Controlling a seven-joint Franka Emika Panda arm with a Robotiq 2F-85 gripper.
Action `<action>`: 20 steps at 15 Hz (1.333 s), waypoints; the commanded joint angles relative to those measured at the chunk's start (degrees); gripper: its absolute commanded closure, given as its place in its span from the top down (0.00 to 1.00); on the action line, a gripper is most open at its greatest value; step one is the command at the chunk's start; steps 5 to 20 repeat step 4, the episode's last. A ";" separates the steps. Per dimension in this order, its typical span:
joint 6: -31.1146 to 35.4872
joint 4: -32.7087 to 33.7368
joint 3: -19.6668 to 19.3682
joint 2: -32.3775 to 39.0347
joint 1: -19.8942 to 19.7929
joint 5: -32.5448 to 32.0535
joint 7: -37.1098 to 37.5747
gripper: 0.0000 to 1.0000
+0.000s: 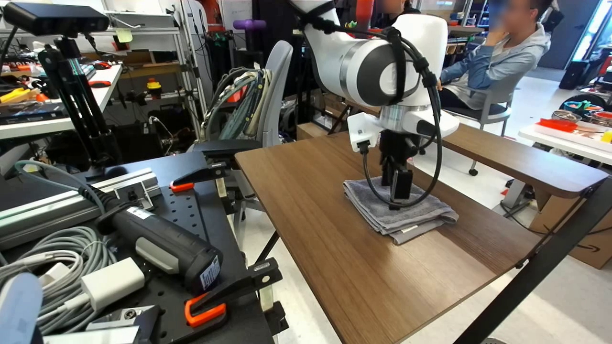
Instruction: Use the towel to clean the table
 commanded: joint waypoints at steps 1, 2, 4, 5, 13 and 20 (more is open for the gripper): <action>3.18 -13.55 6.15 -11.30 -2.72 1.08 -10.13 1.00; 0.62 -4.79 2.71 -4.35 -0.43 0.19 -4.54 1.00; 0.77 -9.12 4.47 -8.28 -0.86 0.31 -7.13 1.00; 0.77 -9.12 4.47 -8.28 -0.86 0.31 -7.13 1.00; 0.77 -9.12 4.47 -8.28 -0.86 0.31 -7.13 1.00; 0.77 -9.12 4.47 -8.28 -0.86 0.31 -7.13 1.00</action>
